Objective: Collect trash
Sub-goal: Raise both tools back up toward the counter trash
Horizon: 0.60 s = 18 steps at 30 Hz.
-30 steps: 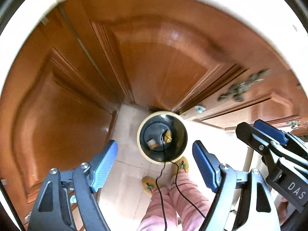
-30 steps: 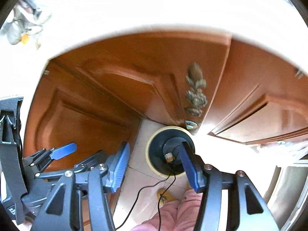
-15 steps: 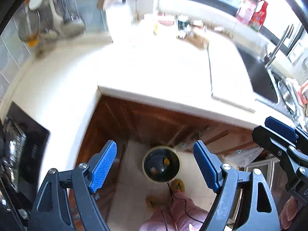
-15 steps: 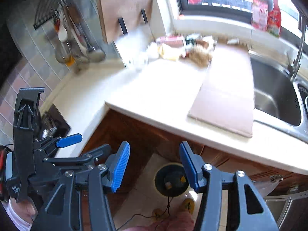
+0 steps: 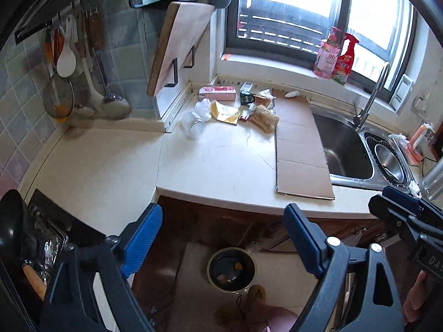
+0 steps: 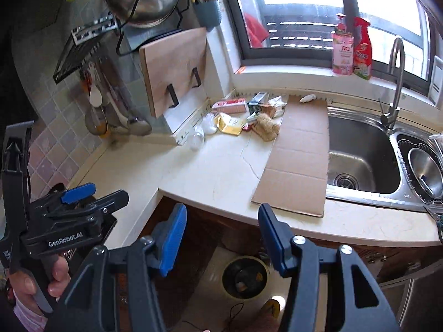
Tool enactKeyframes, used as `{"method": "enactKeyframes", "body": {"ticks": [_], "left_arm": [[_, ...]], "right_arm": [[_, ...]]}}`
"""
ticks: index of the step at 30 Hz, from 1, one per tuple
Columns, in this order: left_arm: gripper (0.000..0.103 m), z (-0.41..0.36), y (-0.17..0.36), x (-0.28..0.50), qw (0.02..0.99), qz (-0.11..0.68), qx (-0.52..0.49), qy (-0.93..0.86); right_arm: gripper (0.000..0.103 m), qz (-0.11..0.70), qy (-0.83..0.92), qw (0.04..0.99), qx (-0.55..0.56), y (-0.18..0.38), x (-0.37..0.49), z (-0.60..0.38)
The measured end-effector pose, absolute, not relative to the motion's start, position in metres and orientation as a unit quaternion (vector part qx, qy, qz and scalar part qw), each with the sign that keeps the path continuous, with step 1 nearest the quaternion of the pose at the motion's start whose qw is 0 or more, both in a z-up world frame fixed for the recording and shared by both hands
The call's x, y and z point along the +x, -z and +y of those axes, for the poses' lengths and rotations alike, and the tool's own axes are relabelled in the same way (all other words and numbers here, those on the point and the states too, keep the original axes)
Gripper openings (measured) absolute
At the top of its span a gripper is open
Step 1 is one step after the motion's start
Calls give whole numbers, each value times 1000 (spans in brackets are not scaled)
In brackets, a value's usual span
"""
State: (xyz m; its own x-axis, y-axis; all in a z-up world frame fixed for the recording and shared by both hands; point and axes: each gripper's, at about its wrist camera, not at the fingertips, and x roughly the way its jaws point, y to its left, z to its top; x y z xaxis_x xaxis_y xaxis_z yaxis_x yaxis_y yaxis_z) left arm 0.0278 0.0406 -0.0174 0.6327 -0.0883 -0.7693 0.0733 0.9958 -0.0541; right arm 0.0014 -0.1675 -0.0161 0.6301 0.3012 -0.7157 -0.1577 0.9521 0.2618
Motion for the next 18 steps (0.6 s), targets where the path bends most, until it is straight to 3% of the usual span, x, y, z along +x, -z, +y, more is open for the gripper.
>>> {"method": "enactKeyframes", "body": {"ticks": [18], "left_arm": [[92,49,-2,5,914,405,-14,33]], "right_arm": [[55,390,-121,909,79,-7,-16,-170]]}}
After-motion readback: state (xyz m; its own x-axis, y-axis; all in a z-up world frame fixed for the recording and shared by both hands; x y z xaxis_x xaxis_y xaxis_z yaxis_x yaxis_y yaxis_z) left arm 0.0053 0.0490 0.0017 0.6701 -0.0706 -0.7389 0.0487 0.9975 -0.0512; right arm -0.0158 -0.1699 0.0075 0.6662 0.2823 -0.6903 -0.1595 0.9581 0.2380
